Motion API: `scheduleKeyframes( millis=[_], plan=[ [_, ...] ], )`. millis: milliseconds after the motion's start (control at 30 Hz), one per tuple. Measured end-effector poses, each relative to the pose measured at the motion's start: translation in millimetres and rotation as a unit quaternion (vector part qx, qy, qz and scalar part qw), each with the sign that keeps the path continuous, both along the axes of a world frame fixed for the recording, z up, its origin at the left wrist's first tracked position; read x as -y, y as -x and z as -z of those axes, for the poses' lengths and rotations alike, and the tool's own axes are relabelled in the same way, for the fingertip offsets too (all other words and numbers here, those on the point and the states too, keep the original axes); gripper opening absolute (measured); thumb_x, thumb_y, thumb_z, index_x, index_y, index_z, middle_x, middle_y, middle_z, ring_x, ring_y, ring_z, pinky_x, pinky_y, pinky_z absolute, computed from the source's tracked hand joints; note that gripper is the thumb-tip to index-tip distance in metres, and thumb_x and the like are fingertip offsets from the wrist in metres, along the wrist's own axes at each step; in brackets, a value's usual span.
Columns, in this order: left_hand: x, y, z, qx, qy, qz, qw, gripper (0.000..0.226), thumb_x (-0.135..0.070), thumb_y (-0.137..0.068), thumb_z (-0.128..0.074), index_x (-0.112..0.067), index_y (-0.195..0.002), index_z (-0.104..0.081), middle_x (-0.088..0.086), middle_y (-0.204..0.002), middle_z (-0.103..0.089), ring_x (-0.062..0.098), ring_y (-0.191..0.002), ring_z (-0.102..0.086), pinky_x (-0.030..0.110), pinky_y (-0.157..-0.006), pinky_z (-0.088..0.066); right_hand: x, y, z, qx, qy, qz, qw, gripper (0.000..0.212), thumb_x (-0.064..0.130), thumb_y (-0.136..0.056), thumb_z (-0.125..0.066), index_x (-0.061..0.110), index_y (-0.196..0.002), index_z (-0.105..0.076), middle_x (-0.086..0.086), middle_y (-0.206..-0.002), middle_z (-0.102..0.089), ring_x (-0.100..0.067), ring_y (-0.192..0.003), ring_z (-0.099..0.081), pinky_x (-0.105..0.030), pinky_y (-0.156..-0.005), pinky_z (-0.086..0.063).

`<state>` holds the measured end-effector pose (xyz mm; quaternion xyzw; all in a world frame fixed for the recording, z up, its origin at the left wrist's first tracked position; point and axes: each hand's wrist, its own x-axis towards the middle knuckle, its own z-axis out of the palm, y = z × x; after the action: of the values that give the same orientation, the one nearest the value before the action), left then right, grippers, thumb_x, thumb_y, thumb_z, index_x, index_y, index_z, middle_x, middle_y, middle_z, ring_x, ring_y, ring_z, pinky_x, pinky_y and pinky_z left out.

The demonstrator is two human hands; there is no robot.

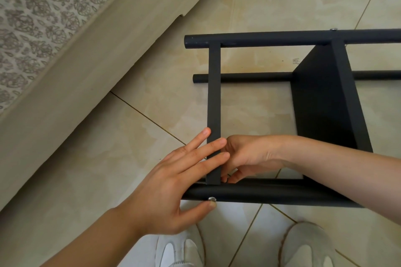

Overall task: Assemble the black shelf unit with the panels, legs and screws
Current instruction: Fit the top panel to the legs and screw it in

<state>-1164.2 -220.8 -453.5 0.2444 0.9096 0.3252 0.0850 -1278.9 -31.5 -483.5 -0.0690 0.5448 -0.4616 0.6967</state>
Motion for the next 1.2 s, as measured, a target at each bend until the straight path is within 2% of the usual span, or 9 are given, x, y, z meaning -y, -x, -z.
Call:
scheduleKeyframes(
  millis=[133,267,500,667,767,833,933,1100,1200],
  plan=[
    [-0.2,0.0,0.3,-0.002,0.004,0.001,1.000,0.068,-0.036,-0.090,-0.062,-0.019,-0.152,-0.039,-0.008,-0.164,-0.025,0.020,-0.154,-0.012,0.021,-0.120,-0.016,0.6,1.1,0.9,0.004,-0.002,-0.007,1.000,0.015,-0.004,-0.089,-0.057,0.000,-0.101,-0.064,-0.016,-0.094,-0.060,-0.018,-0.079,-0.055,-0.031,-0.082,-0.047],
    [0.0,-0.9,0.5,-0.003,0.006,0.001,1.000,0.068,-0.036,-0.090,-0.063,-0.020,-0.151,-0.039,-0.009,-0.164,-0.025,0.019,-0.154,-0.012,0.019,-0.120,-0.015,0.5,4.1,-1.4,0.002,-0.012,-0.034,0.999,0.023,0.005,-0.088,-0.059,-0.003,-0.109,-0.064,-0.013,-0.094,-0.062,-0.016,-0.075,-0.055,-0.032,-0.082,-0.046],
    [0.6,-0.8,2.0,-0.004,0.007,0.001,1.000,0.069,-0.036,-0.089,-0.064,-0.020,-0.152,-0.039,-0.009,-0.164,-0.024,0.020,-0.154,-0.012,0.020,-0.120,-0.015,1.3,3.1,-3.3,0.020,-0.003,-0.030,0.999,0.045,0.007,-0.080,-0.063,-0.011,-0.121,-0.056,-0.023,-0.108,-0.058,-0.030,-0.094,-0.053,-0.036,-0.087,-0.047],
    [-0.4,0.1,1.6,-0.004,-0.001,0.000,1.000,0.068,-0.036,-0.089,-0.062,-0.019,-0.151,-0.039,-0.008,-0.164,-0.025,0.021,-0.154,-0.013,0.022,-0.120,-0.018,-0.4,5.2,-3.9,-0.007,-0.028,-0.042,0.999,0.030,0.007,-0.092,-0.059,-0.013,-0.115,-0.060,-0.014,-0.096,-0.063,-0.019,-0.078,-0.054,-0.034,-0.084,-0.045],
    [-0.4,0.2,1.2,-0.002,-0.006,0.000,1.000,0.067,-0.036,-0.090,-0.061,-0.019,-0.151,-0.040,-0.008,-0.164,-0.026,0.021,-0.154,-0.013,0.024,-0.120,-0.019,0.0,6.4,-7.0,0.012,-0.014,-0.025,1.000,0.021,0.009,-0.087,-0.063,-0.001,-0.105,-0.066,-0.017,-0.099,-0.059,-0.016,-0.079,-0.056,-0.029,-0.079,-0.049],
    [-0.3,-0.1,1.1,-0.002,-0.005,0.000,1.000,0.067,-0.037,-0.090,-0.061,-0.018,-0.151,-0.040,-0.008,-0.163,-0.026,0.021,-0.154,-0.014,0.023,-0.120,-0.018,0.9,4.4,-6.0,0.013,-0.010,-0.016,1.000,0.028,0.010,-0.079,-0.065,0.000,-0.105,-0.065,-0.020,-0.102,-0.056,-0.020,-0.084,-0.056,-0.030,-0.081,-0.049],
    [0.2,-0.3,1.7,-0.004,0.001,0.000,1.000,0.068,-0.037,-0.090,-0.062,-0.019,-0.151,-0.040,-0.008,-0.164,-0.026,0.021,-0.154,-0.013,0.022,-0.120,-0.017,2.6,0.0,-3.4,0.010,-0.011,-0.014,1.000,0.045,0.009,-0.075,-0.064,-0.005,-0.118,-0.059,-0.020,-0.104,-0.056,-0.025,-0.090,-0.054,-0.034,-0.086,-0.046],
    [0.3,-0.3,2.6,-0.005,0.003,0.002,1.000,0.068,-0.036,-0.090,-0.063,-0.019,-0.151,-0.040,-0.008,-0.164,-0.026,0.021,-0.154,-0.013,0.021,-0.120,-0.017,4.2,-1.1,-6.7,0.037,-0.012,-0.014,0.999,0.048,0.009,-0.075,-0.063,-0.005,-0.120,-0.057,-0.018,-0.108,-0.058,-0.020,-0.084,-0.057,-0.033,-0.084,-0.047],
    [1.0,-0.8,2.8,-0.006,0.005,0.002,1.000,0.068,-0.035,-0.090,-0.064,-0.018,-0.151,-0.039,-0.007,-0.163,-0.026,0.021,-0.154,-0.013,0.021,-0.120,-0.017,5.1,-1.8,-8.6,0.031,-0.014,-0.022,0.999,0.058,0.011,-0.076,-0.062,-0.007,-0.130,-0.051,-0.019,-0.113,-0.057,-0.022,-0.088,-0.056,-0.034,-0.085,-0.047]
  ],
)
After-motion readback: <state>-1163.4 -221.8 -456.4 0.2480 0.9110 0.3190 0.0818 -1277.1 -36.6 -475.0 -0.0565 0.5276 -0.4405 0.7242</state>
